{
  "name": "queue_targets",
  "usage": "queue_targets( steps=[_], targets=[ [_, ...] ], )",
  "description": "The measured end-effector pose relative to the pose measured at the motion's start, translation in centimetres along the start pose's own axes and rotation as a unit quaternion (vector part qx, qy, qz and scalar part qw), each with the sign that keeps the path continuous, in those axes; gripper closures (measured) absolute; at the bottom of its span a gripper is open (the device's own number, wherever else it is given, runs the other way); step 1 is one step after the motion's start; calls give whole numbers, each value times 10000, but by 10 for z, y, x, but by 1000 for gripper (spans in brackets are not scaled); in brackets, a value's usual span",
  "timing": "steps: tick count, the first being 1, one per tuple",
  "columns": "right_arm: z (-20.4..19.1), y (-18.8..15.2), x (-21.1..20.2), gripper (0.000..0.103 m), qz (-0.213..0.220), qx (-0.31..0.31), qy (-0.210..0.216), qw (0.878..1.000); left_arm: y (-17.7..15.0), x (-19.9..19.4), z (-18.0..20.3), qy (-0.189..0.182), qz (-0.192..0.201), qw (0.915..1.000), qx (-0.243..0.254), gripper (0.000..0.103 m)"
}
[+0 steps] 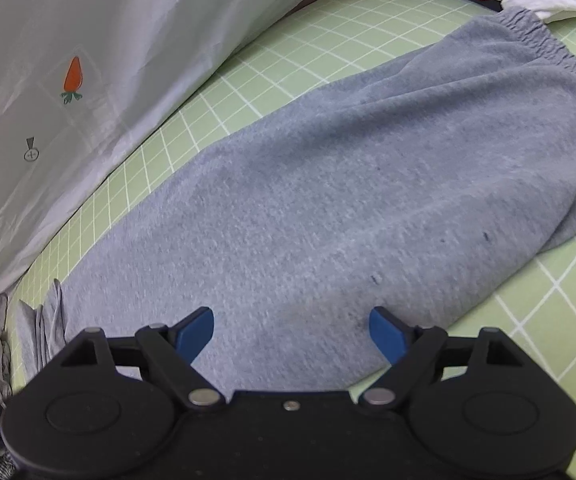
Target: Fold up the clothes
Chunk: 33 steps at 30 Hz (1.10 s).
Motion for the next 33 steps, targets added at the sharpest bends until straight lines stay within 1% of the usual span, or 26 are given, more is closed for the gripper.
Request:
queue_targets(
  steps=[2,5,8,9,11,13,14,17,19,20,21,22,23,26,27,28,29,30,31,33],
  targets=[
    [-4,-1,4,17,-46,-73,-13,10000,9,8,0,90,-11,9999,71,50],
    [-8,-2,7,17,-88,-203,-50,9997,17,21,2,109,-61,9997,208,52],
    [-9,-2,10,16,-115,-267,-97,9995,20,44,5,284,-316,9989,183,52],
    [-10,-1,12,16,-125,-275,-111,9995,20,51,6,366,-401,9983,213,55],
    [-10,-1,15,16,-144,-287,-130,9994,20,60,8,482,-476,9973,274,66],
    [-11,0,17,16,-158,-331,-141,9992,20,66,10,568,-518,9966,294,100],
    [-12,1,18,16,-164,-357,-144,9991,21,67,11,594,-521,9965,279,99],
    [-14,1,21,16,-179,-428,-142,9988,23,59,22,549,-290,9966,536,100],
    [-14,2,22,15,-183,-459,-130,9987,24,48,37,365,-82,9963,771,100],
    [-14,2,22,14,-182,-462,-118,9987,25,44,44,165,-30,9963,840,100],
    [-15,2,23,14,-180,-456,-104,9987,25,40,52,-69,-27,9960,890,100],
    [-15,3,23,13,-176,-448,-95,9988,23,40,59,-212,-74,9953,940,100],
    [-15,3,23,13,-173,-441,-87,9988,20,44,64,-252,-152,9946,998,99],
    [-13,3,22,14,-165,-396,-59,9991,10,56,66,151,-423,9936,1032,96],
    [-12,3,20,14,-153,-367,-45,9992,10,58,64,243,-481,9934,1008,90],
    [-11,3,19,14,-139,-334,-32,9993,11,58,62,270,-475,9938,966,76],
    [-9,3,17,14,-127,-296,-26,9995,14,58,59,292,-463,9942,923,69],
    [-7,2,17,14,-122,-262,-21,9996,17,60,59,343,-441,9942,916,59],
    [-7,2,18,14,-120,-236,-16,9996,19,62,60,397,-429,9939,934,54],
    [-7,2,19,13,-119,-214,-13,9997,23,70,61,469,-442,9934,953,53]
  ],
)
Point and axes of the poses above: each gripper's, at about its wrist camera, not at the fingertips, and x roughly the way its jaws point, z to its right, y to its top, the point moved 1 cm from there along x, roughly the way its jaws point, and after that the axes turned 9 degrees about z, right-handed, at the moved point
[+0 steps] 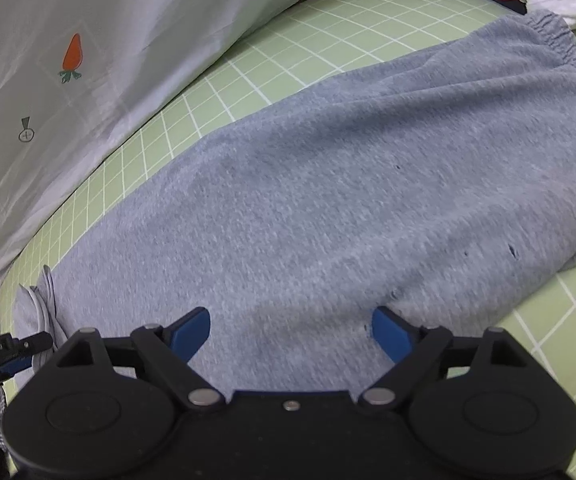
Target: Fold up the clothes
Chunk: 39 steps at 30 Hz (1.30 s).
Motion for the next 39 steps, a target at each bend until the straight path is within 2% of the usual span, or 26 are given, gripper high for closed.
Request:
queue_targets(
  steps=[4,6,8,9,10,14,18,20,21,23,25,26,28,30,31,32,34,36,39],
  targets=[
    [-5,0,4,11,-16,-146,-43,9999,5,25,8,68,-272,9995,155,54],
    [-6,0,4,11,-26,-206,-55,9998,3,30,17,203,-251,9985,442,57],
    [-6,0,5,10,-32,-230,-53,9997,0,28,17,337,-154,9979,535,73],
    [-6,0,5,10,-29,-227,-48,9997,-1,28,17,405,-106,9975,577,87],
    [-6,0,6,10,-27,-223,-40,9997,-1,27,13,401,-91,9977,544,93],
    [-8,0,8,5,-23,-277,-42,9996,4,15,-5,223,-9,9996,168,95],
    [-7,0,7,6,-6,-269,-15,9996,16,-23,5,-66,627,9971,436,96],
    [-3,1,5,7,31,-140,47,9999,19,-40,14,-472,800,9938,614,96],
    [-1,1,4,7,45,-78,80,9999,15,-40,19,-635,712,9932,664,95],
    [2,2,2,8,68,20,129,9999,8,-38,28,-951,499,9914,754,88],
    [4,3,0,8,85,76,145,9998,-4,-25,36,-693,170,9942,811,62],
    [4,3,-3,8,112,75,142,9998,-10,-20,39,-496,27,9952,838,56],
    [6,5,-9,8,213,21,123,9997,-15,-21,38,-495,-72,9963,706,33],
    [8,7,-15,8,330,-66,62,9994,-19,-25,35,-519,-122,9969,580,25],
    [10,8,-17,8,370,-90,30,9993,-19,-28,33,-535,-124,9971,526,24],
    [11,10,-18,8,406,-108,-5,9991,-21,-33,33,-491,-97,9973,536,24],
    [10,12,-22,8,499,-225,-32,9985,-22,-42,31,-333,19,9980,534,15],
    [0,9,-27,8,601,-604,-25,9964,-25,-52,26,-161,147,9987,466,13],
    [-20,2,-30,8,653,-1142,31,9913,-28,-63,13,-133,150,9996,216,11]
  ],
)
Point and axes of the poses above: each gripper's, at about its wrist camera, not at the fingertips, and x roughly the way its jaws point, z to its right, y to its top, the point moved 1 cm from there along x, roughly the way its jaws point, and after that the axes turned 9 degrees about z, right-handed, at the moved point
